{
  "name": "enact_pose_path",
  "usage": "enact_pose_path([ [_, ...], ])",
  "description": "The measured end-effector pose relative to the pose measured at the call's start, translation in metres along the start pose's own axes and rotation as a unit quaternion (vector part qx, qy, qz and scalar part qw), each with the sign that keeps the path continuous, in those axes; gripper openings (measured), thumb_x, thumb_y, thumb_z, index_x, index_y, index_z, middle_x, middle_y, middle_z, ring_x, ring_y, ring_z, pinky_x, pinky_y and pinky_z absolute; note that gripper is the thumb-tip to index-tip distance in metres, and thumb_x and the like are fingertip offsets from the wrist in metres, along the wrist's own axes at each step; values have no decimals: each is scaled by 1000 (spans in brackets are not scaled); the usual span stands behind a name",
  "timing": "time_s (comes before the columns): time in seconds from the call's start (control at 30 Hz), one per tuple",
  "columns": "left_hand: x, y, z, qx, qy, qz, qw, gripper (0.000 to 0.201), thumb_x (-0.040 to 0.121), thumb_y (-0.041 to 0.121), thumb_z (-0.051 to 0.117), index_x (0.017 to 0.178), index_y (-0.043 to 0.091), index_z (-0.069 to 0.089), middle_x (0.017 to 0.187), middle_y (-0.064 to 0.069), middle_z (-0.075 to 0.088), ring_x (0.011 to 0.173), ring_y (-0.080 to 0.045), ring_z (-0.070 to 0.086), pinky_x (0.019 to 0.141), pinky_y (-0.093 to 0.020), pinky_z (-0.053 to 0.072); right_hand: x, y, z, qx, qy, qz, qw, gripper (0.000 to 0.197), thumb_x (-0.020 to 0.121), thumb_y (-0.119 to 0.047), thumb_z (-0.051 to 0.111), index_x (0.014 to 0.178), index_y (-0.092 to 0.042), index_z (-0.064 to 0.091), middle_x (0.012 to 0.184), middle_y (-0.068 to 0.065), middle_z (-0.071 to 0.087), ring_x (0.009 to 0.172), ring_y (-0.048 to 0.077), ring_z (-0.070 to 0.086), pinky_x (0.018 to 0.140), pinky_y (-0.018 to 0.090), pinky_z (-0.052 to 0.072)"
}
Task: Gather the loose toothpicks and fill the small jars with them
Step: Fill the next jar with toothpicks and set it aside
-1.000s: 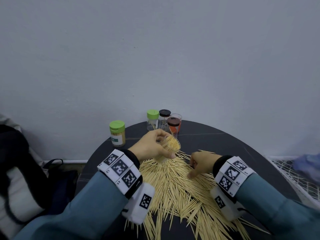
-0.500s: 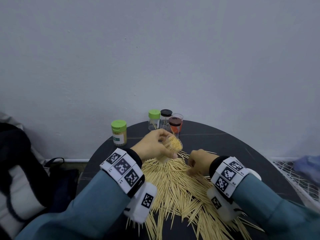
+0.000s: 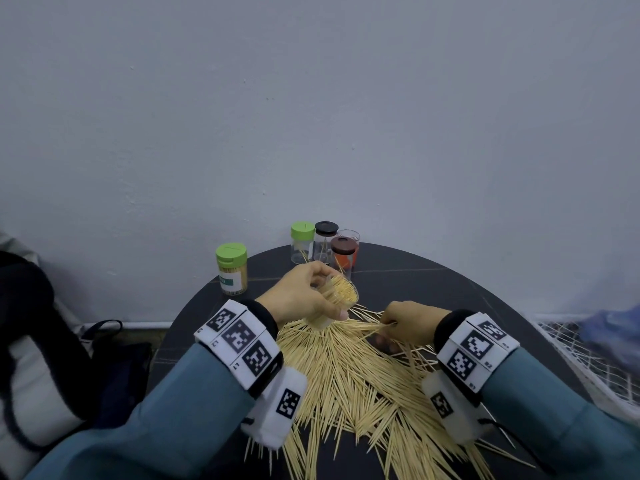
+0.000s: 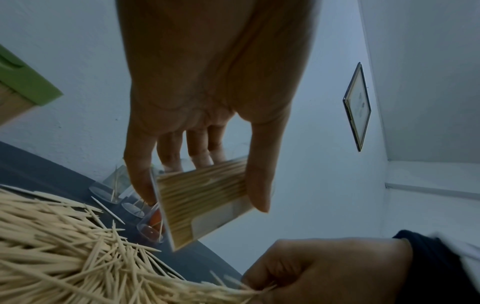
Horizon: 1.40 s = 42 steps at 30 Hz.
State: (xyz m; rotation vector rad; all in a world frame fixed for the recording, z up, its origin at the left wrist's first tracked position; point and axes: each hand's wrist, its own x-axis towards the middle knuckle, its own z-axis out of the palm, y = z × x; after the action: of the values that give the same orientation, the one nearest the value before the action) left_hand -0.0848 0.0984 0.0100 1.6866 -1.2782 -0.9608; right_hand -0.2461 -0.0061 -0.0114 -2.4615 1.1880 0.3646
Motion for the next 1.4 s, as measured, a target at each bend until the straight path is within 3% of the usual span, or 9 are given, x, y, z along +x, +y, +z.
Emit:
enact_pose_path([
  [0.17,1,-2,0,6,5,-2,1000,61,67,7,81,118,20,52,113,3,53,98,-12,51,69,-22,42,-2,6,4,134,-11,-12,991,28,100,-12,28,81,-14,49,72,-1,55,63,12,55,67,24,46],
  [0.3,1,-3,0,3,5,-7,1000,62,66,6,82,119,19,53,124,-4,54,109,-19,54,87,-32,44,-5,6,3,242,-8,-23,970,28,100,-10,23,82,-17,43,70,-2,44,59,9,42,57,18,40],
  [0.4,2,-4,0,-2,5,-6,1000,62,66,5,82,119,18,53,123,-4,55,109,-18,54,87,-32,44,-3,4,0,341,1,-57,938,26,102,-8,22,85,-14,42,67,-2,39,56,7,38,54,16,40],
  [0.57,4,-7,3,-2,2,-4,1000,60,63,7,84,113,21,54,123,-4,56,112,-19,54,96,-38,45,0,-3,-10,569,42,-124,812,29,102,-2,21,84,-13,41,63,-1,36,50,6,35,50,16,34],
  [0.87,4,-5,10,-10,-25,-2,1000,60,67,11,82,119,19,52,120,-1,55,110,-19,54,94,-35,45,-7,-40,-42,702,211,-252,632,29,102,-3,19,82,-15,37,62,-3,36,46,3,36,48,14,34],
  [0.97,3,-3,13,-25,-35,6,999,59,68,12,82,119,18,53,120,-2,57,109,-19,56,91,-35,47,-2,-50,-34,689,241,-256,634,27,102,-7,22,83,-16,38,62,-5,40,49,3,40,52,15,40],
  [1.1,2,0,13,-54,-39,15,998,66,69,11,80,127,14,49,122,-5,58,108,-19,56,81,-31,50,0,-52,-13,637,256,-245,684,25,103,-11,24,88,-17,44,69,-3,47,60,8,51,65,22,46],
  [1.27,2,1,9,-100,-44,49,993,68,73,3,76,128,30,48,119,2,60,113,-18,57,94,-33,49,-4,-49,4,630,232,-223,706,20,101,-10,32,102,-12,51,87,1,63,79,3,63,69,18,51],
  [1.4,4,-1,9,-104,-43,64,992,62,71,0,76,111,39,49,117,1,59,112,-18,56,93,-29,48,-7,-50,7,673,187,-236,676,22,100,-7,32,109,1,50,78,-5,72,73,3,68,59,16,52],
])
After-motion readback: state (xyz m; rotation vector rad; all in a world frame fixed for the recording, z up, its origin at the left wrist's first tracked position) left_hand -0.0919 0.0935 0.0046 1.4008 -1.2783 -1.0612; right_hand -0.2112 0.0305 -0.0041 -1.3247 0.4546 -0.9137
